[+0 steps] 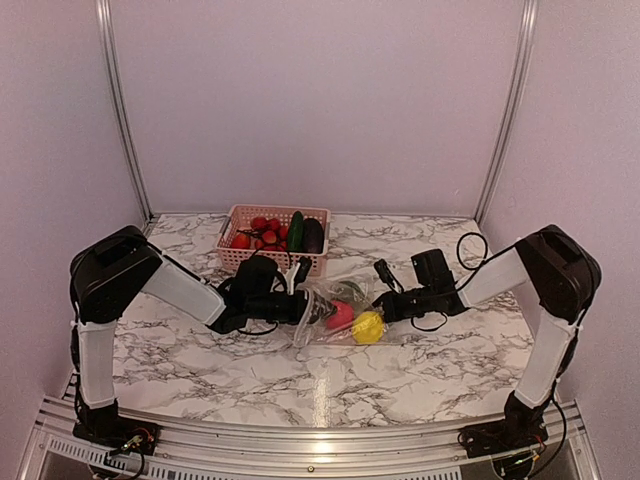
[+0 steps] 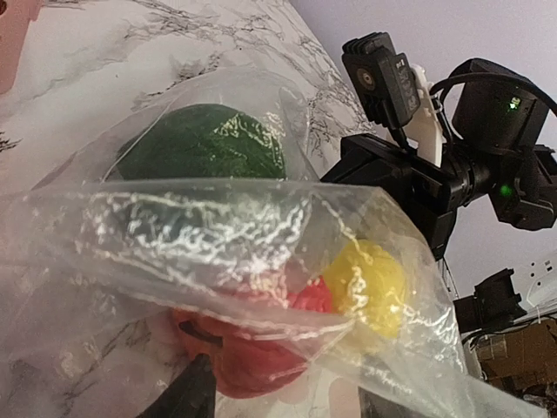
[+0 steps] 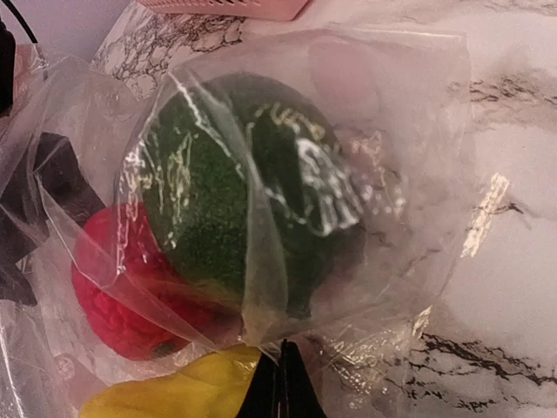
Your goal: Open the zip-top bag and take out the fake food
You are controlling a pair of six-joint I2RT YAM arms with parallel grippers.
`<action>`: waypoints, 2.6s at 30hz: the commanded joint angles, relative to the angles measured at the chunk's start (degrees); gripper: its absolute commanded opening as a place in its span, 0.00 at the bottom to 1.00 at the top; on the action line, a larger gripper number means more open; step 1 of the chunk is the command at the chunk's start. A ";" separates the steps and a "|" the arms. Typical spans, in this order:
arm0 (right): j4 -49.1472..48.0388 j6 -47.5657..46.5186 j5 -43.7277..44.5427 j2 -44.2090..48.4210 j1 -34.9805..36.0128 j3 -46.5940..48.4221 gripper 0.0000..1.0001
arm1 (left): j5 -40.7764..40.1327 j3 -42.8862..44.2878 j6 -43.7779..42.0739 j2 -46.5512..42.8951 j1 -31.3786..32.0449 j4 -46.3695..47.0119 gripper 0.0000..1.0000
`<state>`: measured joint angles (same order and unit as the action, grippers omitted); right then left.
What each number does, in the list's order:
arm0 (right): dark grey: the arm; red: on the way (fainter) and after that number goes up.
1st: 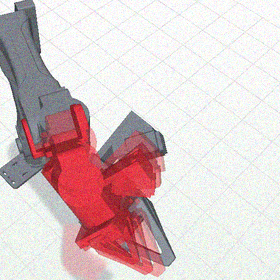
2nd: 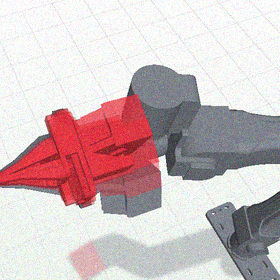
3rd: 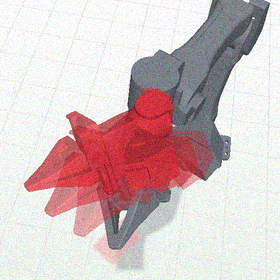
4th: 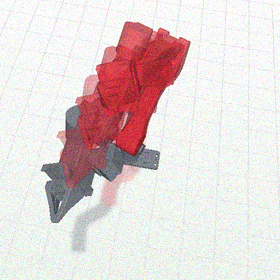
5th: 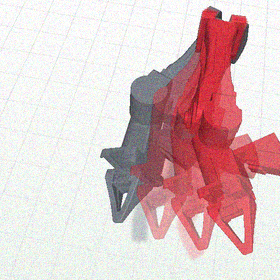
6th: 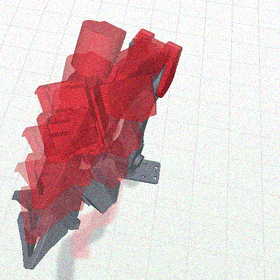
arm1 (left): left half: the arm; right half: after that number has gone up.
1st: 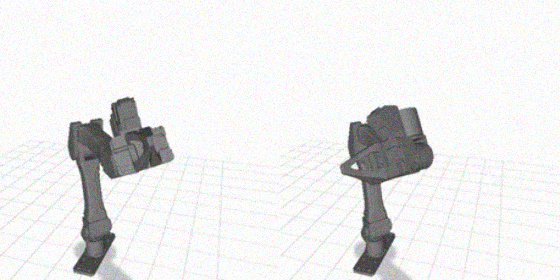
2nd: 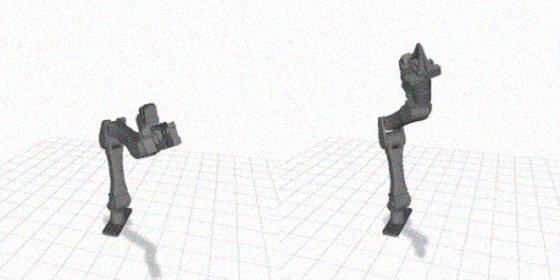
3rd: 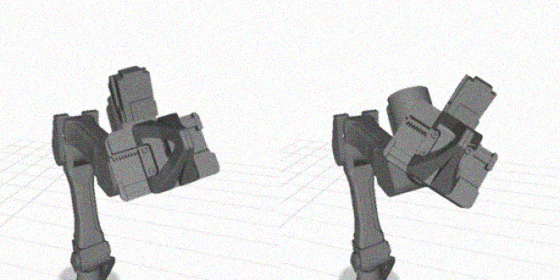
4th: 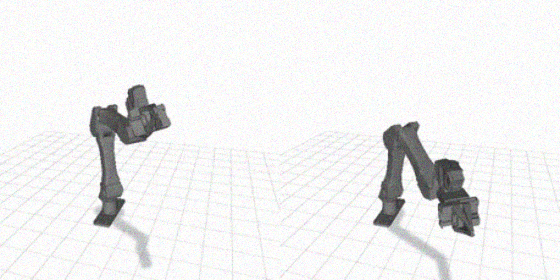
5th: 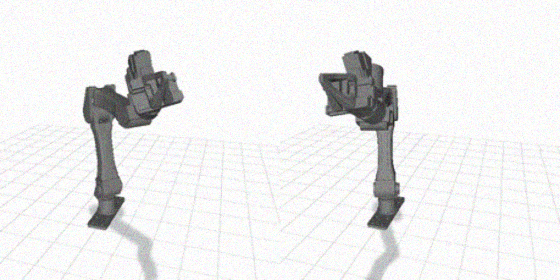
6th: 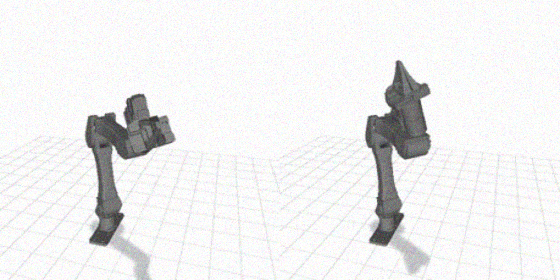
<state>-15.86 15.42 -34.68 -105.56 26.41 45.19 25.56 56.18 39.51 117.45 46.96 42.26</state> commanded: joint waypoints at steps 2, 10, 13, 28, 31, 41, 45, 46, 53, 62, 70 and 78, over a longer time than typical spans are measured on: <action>0.42 0.48 -1.85 -1.13 1.63 1.98 0.00 | 0.67 4.93 -1.50 3.33 1.25 -0.84 0.62; -0.83 1.53 -2.62 -1.66 2.83 2.34 0.00 | -6.13 14.39 -9.10 7.46 3.74 -19.43 0.67; -1.10 1.65 -2.58 -1.43 2.83 2.01 0.00 | -9.73 16.60 -9.97 8.45 4.05 -24.29 0.66; -1.73 1.67 0.96 5.07 -3.25 -4.48 0.00 | -13.30 6.35 -13.53 -6.67 2.37 -28.64 0.30; -1.53 1.57 1.42 6.29 -4.45 -5.50 0.00 | -13.72 3.41 -13.71 -10.46 2.21 -28.28 0.29; -0.67 1.19 3.24 8.78 -5.93 -7.12 0.00 | -14.93 -9.61 -12.79 -26.95 0.74 -26.85 0.29; -0.58 0.98 3.25 8.83 -6.07 -7.16 0.00 | -14.69 -13.53 -11.73 -35.04 -2.88 -26.95 0.29; -0.58 0.98 3.29 8.87 -6.03 -7.19 0.00 | -14.67 -14.09 -11.39 -36.83 -4.17 -27.03 0.29; -0.97 0.57 2.94 8.45 -6.02 -7.15 0.00 | -16.04 -8.81 -12.92 -40.62 -14.00 -31.78 0.30; -0.45 -0.17 2.65 7.76 -6.02 -6.47 0.00 | -20.79 5.34 -16.95 -31.70 -23.76 -38.29 0.32; -0.35 -0.14 2.55 7.04 -6.02 -5.80 0.00 | -24.12 19.36 -20.89 -16.91 -27.08 -41.83 0.34; -0.29 -0.12 2.37 6.12 -6.02 -5.13 0.00 | -25.12 32.29 -24.45 -4.04 -28.50 -41.47 0.36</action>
<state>-16.64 15.97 -32.49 -98.21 20.95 38.44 1.85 82.98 18.15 108.99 19.03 1.69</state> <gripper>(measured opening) 0.002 0.564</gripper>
